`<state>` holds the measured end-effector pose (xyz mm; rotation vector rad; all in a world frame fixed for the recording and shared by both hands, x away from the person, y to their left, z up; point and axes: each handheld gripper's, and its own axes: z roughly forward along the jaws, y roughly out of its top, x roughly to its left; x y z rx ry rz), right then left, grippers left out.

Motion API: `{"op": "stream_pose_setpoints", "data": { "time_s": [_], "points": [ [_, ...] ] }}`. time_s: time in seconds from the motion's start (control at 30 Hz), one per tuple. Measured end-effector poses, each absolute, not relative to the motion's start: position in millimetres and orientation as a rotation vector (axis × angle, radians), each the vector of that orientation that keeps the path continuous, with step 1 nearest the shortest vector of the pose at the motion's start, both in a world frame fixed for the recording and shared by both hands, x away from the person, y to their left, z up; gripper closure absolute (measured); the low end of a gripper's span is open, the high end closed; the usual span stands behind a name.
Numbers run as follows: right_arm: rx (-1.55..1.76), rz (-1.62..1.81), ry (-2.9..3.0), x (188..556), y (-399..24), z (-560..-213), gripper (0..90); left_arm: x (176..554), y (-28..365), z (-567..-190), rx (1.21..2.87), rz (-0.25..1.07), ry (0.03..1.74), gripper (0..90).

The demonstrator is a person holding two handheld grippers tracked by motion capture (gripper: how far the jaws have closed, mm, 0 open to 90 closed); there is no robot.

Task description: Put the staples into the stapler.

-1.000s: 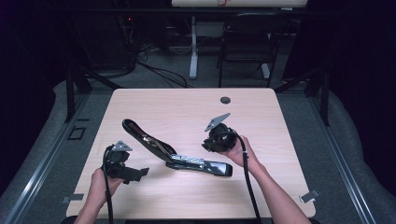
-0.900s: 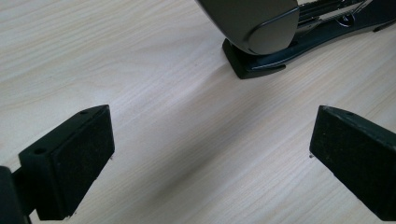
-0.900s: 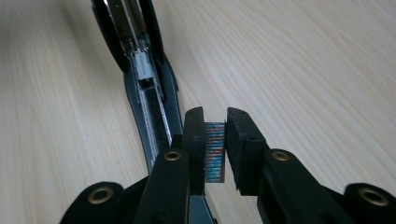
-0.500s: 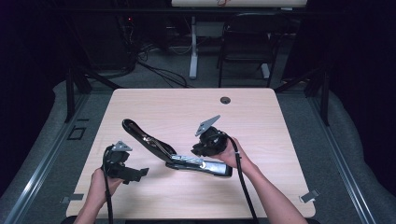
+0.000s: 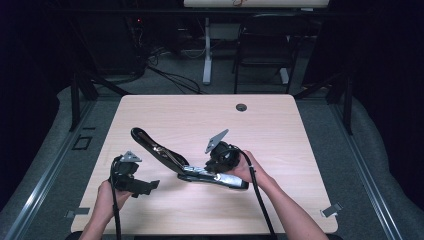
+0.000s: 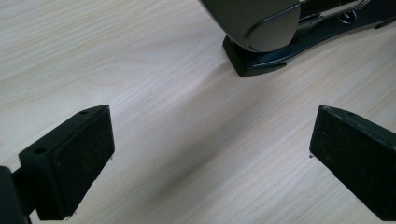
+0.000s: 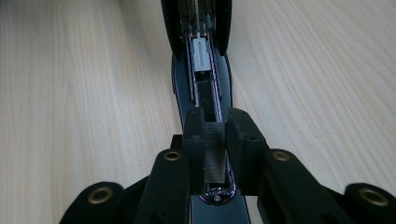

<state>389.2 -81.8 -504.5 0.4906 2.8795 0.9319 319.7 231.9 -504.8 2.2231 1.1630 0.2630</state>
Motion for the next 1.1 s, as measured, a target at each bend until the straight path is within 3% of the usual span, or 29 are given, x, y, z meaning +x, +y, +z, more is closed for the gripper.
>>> {"op": "stream_pose_setpoints", "data": {
  "time_s": [1.1],
  "points": [
    [0.459,0.898,2.891,390.8,-84.3,-510.1,78.1,319.7,232.0,-505.3,2.23,0.261,1.163,0.1]
  ]
}}
